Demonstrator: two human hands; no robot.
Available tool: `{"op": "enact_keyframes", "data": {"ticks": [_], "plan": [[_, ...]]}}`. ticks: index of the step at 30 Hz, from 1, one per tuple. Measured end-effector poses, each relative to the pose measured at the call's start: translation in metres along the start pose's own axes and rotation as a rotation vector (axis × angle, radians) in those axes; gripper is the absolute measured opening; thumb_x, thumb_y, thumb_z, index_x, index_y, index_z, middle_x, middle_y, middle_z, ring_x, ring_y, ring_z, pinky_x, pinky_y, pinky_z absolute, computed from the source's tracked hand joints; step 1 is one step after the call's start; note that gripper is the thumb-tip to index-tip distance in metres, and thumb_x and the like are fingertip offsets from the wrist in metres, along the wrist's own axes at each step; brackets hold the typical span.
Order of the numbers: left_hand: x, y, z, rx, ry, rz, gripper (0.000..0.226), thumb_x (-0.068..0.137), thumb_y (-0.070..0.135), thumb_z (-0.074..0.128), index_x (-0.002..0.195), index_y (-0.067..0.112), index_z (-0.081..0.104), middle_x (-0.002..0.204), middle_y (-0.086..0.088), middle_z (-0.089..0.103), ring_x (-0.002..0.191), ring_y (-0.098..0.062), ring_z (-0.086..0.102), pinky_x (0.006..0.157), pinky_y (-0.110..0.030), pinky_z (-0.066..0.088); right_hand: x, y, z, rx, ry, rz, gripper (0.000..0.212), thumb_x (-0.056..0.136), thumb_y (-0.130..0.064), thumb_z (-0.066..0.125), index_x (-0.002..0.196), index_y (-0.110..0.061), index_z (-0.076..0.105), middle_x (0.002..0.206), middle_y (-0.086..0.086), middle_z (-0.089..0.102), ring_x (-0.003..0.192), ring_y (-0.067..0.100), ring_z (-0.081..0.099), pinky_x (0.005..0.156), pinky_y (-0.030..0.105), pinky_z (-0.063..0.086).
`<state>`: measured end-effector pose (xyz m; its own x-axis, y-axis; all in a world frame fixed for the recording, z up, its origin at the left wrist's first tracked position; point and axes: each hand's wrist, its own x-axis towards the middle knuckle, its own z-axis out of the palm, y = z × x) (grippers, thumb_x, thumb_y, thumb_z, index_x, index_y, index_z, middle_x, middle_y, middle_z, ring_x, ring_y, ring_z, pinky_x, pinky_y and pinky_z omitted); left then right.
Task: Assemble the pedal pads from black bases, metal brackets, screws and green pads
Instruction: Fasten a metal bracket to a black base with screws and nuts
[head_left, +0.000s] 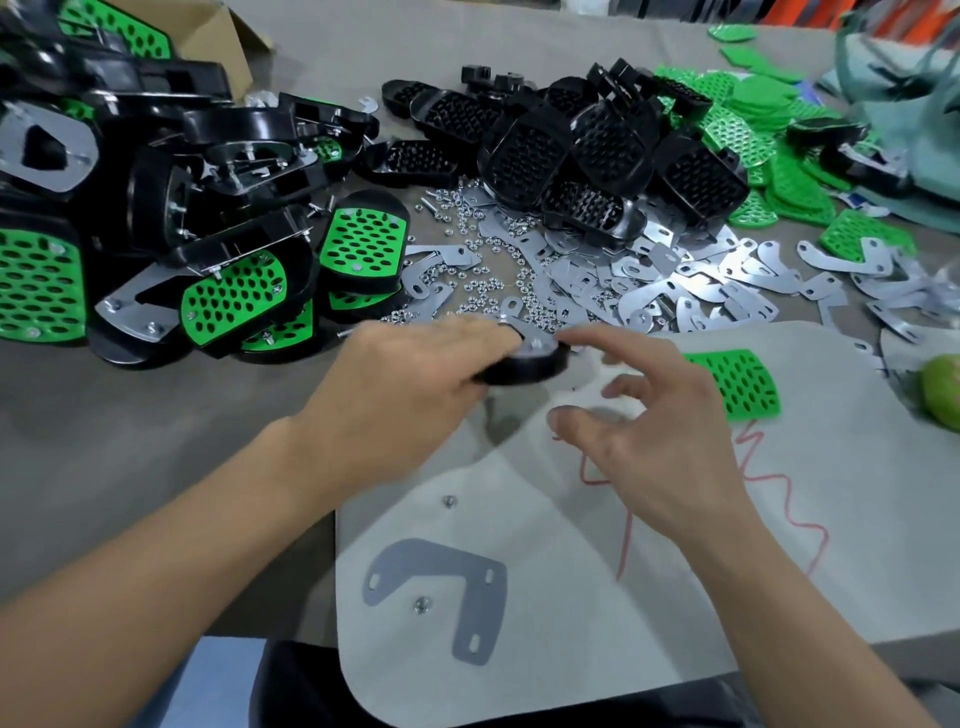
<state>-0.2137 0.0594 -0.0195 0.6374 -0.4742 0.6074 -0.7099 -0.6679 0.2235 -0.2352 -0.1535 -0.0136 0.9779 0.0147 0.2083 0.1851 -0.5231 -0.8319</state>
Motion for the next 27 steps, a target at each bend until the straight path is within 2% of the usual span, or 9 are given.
{"op": "enact_keyframes", "data": {"ticks": [2, 3, 5, 7, 11, 15, 20, 25, 27], "plan": [[0.010, 0.000, -0.007, -0.209, 0.040, -0.226, 0.031, 0.082, 0.008, 0.083, 0.110, 0.021, 0.079, 0.084, 0.018, 0.071, 0.069, 0.002, 0.061, 0.066, -0.013, 0.048, 0.005, -0.003, -0.003, 0.119, -0.016, -0.083, 0.053, 0.066, -0.009, 0.081, 0.111, -0.036, 0.072, 0.122, -0.023, 0.064, 0.119, 0.009, 0.060, 0.095, 0.026, 0.051], [0.015, 0.001, -0.011, -0.292, 0.026, -0.296, 0.031, 0.082, 0.012, 0.084, 0.108, 0.028, 0.078, 0.081, 0.021, 0.069, 0.070, 0.003, 0.061, 0.068, -0.013, 0.049, 0.010, -0.006, -0.005, 0.184, -0.030, -0.119, 0.048, 0.068, -0.006, 0.079, 0.108, -0.031, 0.071, 0.119, -0.018, 0.067, 0.118, 0.013, 0.062, 0.098, 0.030, 0.051], [0.022, 0.004, -0.014, -0.477, -0.028, -0.420, 0.032, 0.080, 0.018, 0.081, 0.108, 0.034, 0.074, 0.088, 0.017, 0.075, 0.083, -0.002, 0.070, 0.079, -0.029, 0.058, 0.019, -0.011, -0.008, 0.297, -0.088, -0.168, 0.038, 0.073, -0.002, 0.075, 0.100, -0.027, 0.065, 0.102, -0.015, 0.068, 0.103, 0.012, 0.065, 0.096, 0.030, 0.052], [0.024, 0.012, -0.015, -0.645, -0.019, -0.499, 0.033, 0.079, 0.015, 0.077, 0.107, 0.031, 0.073, 0.097, 0.010, 0.077, 0.092, -0.012, 0.074, 0.086, -0.041, 0.060, 0.026, -0.015, -0.010, 0.317, -0.122, -0.226, 0.036, 0.078, 0.000, 0.071, 0.099, -0.028, 0.058, 0.096, -0.018, 0.063, 0.097, 0.009, 0.061, 0.086, 0.023, 0.051], [0.023, 0.021, -0.011, -0.724, 0.094, -0.559, 0.042, 0.079, 0.010, 0.076, 0.106, 0.039, 0.060, 0.093, 0.005, 0.077, 0.085, -0.014, 0.075, 0.079, -0.033, 0.061, 0.032, -0.019, -0.006, 0.375, -0.154, -0.279, 0.038, 0.084, 0.002, 0.066, 0.104, -0.030, 0.056, 0.099, -0.019, 0.061, 0.098, 0.005, 0.059, 0.081, 0.020, 0.050], [0.022, 0.024, -0.010, -0.717, 0.103, -0.521, 0.046, 0.082, 0.004, 0.073, 0.112, 0.035, 0.057, 0.093, 0.006, 0.075, 0.086, -0.014, 0.075, 0.076, -0.025, 0.059, 0.030, -0.018, 0.000, 0.458, -0.132, -0.244, 0.039, 0.080, 0.002, 0.072, 0.103, -0.026, 0.058, 0.094, -0.015, 0.064, 0.092, 0.006, 0.061, 0.077, 0.020, 0.050], [0.024, 0.024, -0.007, -0.661, 0.091, -0.471, 0.048, 0.083, 0.004, 0.072, 0.115, 0.035, 0.057, 0.099, 0.009, 0.073, 0.094, -0.017, 0.073, 0.082, -0.031, 0.058, 0.029, -0.018, 0.003, 0.468, -0.089, -0.243, 0.044, 0.078, 0.005, 0.071, 0.104, -0.029, 0.063, 0.099, -0.013, 0.069, 0.097, 0.009, 0.065, 0.080, 0.025, 0.053], [0.019, 0.024, -0.003, -0.410, 0.056, -0.411, 0.041, 0.083, 0.014, 0.069, 0.113, 0.036, 0.052, 0.098, 0.015, 0.067, 0.089, -0.016, 0.070, 0.079, -0.044, 0.058, 0.023, -0.009, 0.010, 0.398, -0.051, -0.262, 0.047, 0.076, 0.003, 0.072, 0.091, -0.039, 0.054, 0.088, -0.019, 0.063, 0.087, 0.009, 0.063, 0.077, 0.021, 0.050], [0.016, 0.023, -0.001, -0.324, 0.056, -0.358, 0.037, 0.084, 0.015, 0.069, 0.111, 0.035, 0.054, 0.097, 0.015, 0.065, 0.087, -0.016, 0.066, 0.075, -0.044, 0.057, 0.023, -0.006, 0.013, 0.367, -0.048, -0.270, 0.045, 0.077, 0.002, 0.072, 0.090, -0.037, 0.053, 0.088, -0.018, 0.062, 0.088, 0.012, 0.062, 0.079, 0.023, 0.050]]}}
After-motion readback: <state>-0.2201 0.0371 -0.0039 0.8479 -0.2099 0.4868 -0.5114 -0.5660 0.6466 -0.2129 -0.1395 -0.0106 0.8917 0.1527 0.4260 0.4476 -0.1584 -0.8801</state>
